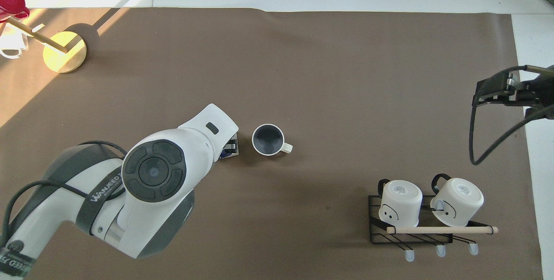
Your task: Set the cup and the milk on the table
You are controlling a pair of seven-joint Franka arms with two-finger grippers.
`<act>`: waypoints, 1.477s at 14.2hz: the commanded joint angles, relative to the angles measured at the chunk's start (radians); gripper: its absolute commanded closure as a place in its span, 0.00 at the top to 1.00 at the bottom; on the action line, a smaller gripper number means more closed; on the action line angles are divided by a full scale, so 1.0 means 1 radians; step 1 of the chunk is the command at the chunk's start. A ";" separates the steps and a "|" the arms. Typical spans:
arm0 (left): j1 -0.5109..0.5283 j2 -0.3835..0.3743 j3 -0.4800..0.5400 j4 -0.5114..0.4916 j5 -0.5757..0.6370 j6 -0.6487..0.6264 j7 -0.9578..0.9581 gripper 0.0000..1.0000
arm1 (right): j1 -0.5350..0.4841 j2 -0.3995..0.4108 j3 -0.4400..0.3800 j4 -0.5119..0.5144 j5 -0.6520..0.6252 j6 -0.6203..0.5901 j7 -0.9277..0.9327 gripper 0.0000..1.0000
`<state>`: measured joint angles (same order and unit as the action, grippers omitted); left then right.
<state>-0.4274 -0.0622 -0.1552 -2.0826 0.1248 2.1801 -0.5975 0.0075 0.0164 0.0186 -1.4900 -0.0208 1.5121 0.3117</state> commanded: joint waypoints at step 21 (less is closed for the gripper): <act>0.395 -0.057 0.037 0.426 -0.114 -0.608 0.456 1.00 | -0.015 -0.010 -0.002 -0.001 0.013 -0.003 -0.017 1.00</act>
<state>-0.0638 -0.1249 -0.1072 -1.7035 0.0219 1.6342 -0.1686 0.0060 0.0158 0.0149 -1.4899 -0.0207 1.5122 0.3117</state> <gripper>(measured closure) 0.000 0.000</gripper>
